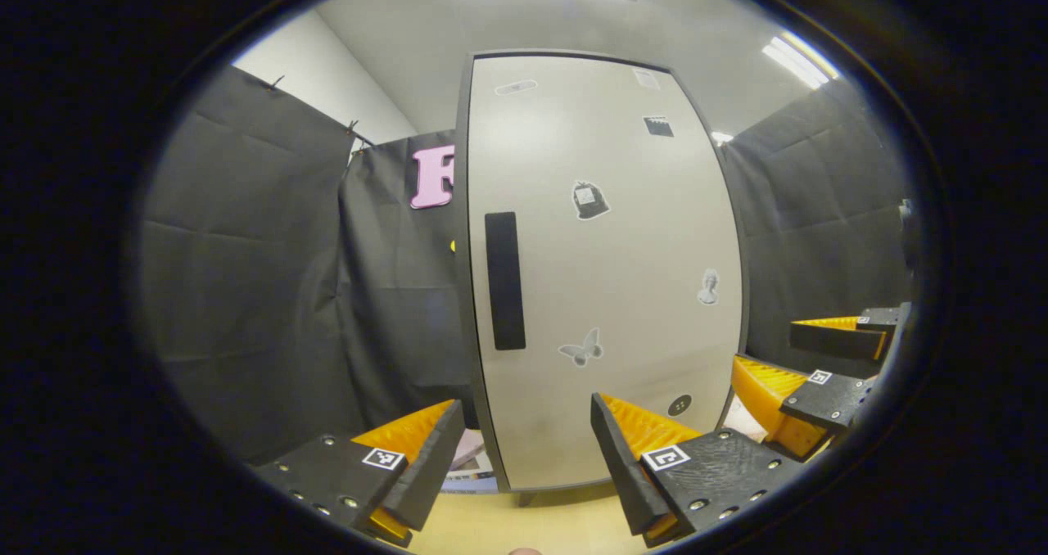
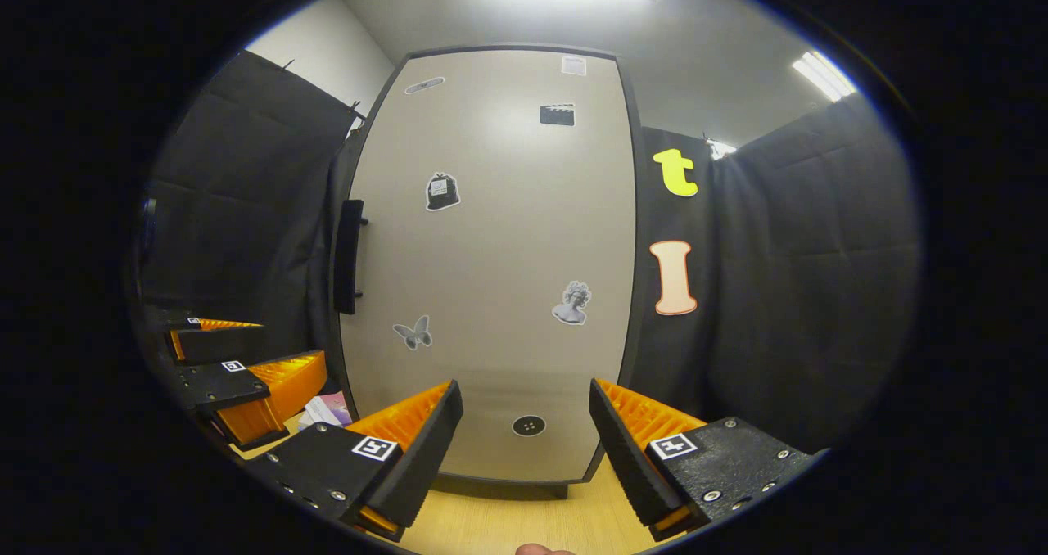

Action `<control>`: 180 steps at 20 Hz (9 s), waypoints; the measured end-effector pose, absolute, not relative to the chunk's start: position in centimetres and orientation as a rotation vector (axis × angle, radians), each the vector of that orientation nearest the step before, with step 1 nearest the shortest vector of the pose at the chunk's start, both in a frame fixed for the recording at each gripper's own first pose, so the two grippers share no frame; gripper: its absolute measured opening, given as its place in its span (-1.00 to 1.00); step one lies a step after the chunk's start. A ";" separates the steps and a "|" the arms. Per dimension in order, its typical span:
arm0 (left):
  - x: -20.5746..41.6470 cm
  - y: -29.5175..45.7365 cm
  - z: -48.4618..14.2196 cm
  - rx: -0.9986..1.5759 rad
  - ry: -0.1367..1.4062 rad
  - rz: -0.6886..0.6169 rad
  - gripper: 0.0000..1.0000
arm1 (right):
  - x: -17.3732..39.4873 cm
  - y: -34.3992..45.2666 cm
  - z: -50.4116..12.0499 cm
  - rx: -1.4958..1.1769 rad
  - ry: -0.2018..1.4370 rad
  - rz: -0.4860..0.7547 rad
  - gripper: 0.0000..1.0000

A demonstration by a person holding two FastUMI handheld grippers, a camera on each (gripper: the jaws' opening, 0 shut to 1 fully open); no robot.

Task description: Open the cabinet door with the right hand, grasp the bottle in the cabinet with the left hand and place it on the coaster, then close the cabinet door with the right hand.

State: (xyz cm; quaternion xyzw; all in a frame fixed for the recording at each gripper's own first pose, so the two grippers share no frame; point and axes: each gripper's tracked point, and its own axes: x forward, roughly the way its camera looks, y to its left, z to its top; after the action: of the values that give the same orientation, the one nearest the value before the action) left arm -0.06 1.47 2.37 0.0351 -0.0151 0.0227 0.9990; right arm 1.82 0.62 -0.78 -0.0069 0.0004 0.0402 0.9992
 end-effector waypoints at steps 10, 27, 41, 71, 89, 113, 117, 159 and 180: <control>-7.9 5.6 1.9 0.141 -0.028 0.114 0.78 | 6.6 6.3 5.3 -0.025 -0.093 0.154 0.92; -17.4 11.9 -1.6 0.107 -0.023 0.223 0.77 | 12.2 22.5 7.4 -0.057 -0.066 0.358 0.32; -17.1 16.7 -2.4 0.012 -0.017 0.309 0.78 | 11.4 22.4 6.7 -0.007 0.065 0.504 -0.66; -7.3 -1.0 2.5 0.056 -0.007 0.207 0.77 | -0.7 8.2 8.0 0.040 0.047 0.553 -0.60; 15.1 -9.2 4.8 0.131 -0.031 0.057 0.77 | -0.8 5.7 7.3 0.159 0.037 0.172 -0.72; 28.8 -6.8 1.4 0.052 -0.008 -0.010 0.41 | -2.4 -0.3 5.3 0.077 0.006 -0.279 0.87; 27.9 -6.2 2.0 0.053 -0.032 0.006 0.35 | -2.9 -1.1 5.5 0.065 -0.011 -0.323 0.87; -18.2 -1.5 -31.7 0.158 -0.005 0.446 0.39 | -2.1 5.1 -19.3 -0.102 0.486 0.393 0.87; -18.9 -1.0 -33.7 0.119 -0.001 0.504 0.67 | -2.8 4.4 -20.2 -0.096 0.484 0.433 0.87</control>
State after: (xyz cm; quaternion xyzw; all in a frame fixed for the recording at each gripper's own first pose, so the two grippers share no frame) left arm -18.93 -1.01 -33.72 0.0588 -0.0007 0.2493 0.9666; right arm -2.80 4.40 -20.18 -0.0470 0.2376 0.2125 0.9467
